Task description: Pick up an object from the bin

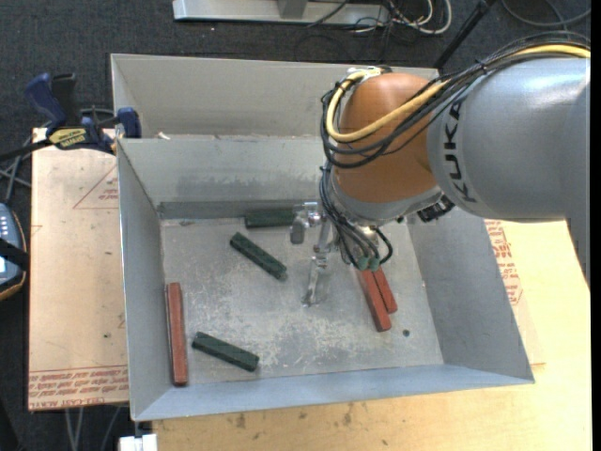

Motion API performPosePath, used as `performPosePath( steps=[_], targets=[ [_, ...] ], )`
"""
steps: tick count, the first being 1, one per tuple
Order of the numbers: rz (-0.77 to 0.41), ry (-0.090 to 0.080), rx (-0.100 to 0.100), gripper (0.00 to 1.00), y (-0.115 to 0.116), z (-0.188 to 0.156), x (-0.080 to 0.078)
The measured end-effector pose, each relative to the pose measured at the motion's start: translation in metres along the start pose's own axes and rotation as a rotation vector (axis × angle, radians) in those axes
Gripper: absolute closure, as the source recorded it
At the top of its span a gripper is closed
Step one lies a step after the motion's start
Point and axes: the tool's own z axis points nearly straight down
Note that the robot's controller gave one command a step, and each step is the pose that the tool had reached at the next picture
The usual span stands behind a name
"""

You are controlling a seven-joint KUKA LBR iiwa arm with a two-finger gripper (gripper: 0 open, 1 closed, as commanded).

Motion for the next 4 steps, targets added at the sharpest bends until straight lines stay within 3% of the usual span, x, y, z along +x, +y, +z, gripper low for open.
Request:
performPosePath(
  steps=[1, 2, 3, 4],
  targets=[
    [0.02, -0.007, -0.001, 0.0, 0.029, 0.055, -0.01],
    [0.21, -0.001, 0.001, 1.0, 0.044, 0.098, -0.085],
    [0.209, -0.001, 0.001, 1.0, 0.044, 0.098, -0.085],
    [0.241, -0.004, 0.0, 1.0, -0.01, -0.053, -0.079]
  ],
)
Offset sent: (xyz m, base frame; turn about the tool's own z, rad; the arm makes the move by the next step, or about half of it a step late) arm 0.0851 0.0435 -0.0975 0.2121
